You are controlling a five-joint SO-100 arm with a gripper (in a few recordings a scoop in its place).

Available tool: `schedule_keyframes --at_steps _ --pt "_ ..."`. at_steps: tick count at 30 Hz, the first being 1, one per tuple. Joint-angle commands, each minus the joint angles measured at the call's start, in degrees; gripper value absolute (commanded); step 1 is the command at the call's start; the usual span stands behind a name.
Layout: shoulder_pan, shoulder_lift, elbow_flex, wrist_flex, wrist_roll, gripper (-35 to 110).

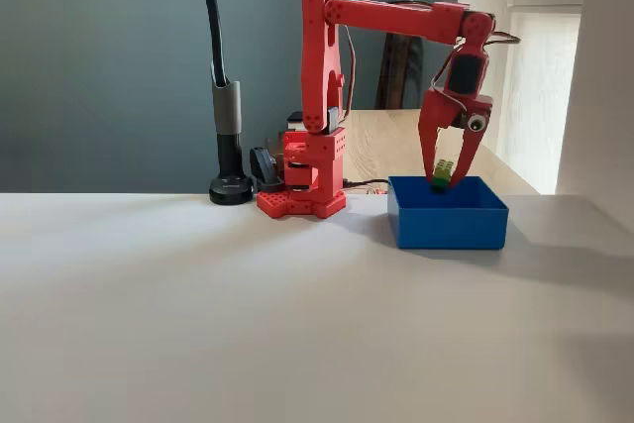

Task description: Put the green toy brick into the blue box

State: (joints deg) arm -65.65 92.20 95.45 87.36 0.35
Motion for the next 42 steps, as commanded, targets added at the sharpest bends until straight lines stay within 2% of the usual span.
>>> schedule_keyframes --at_steps 1,5,11,19,23,36,42 --pt "-0.88 1.05 -3.43 0.97 -1.41 4" --pt "-0.88 1.05 -3.43 2.46 -3.60 17" --pt "-0.79 1.14 -3.52 3.78 -4.75 21" --pt "-0.62 1.41 -4.66 3.60 -3.52 12" --pt "0.35 1.49 -8.35 3.52 -0.79 0" --pt "20.39 1.67 -21.62 3.08 2.37 0" --pt "31.55 5.10 -20.74 1.93 1.32 0"
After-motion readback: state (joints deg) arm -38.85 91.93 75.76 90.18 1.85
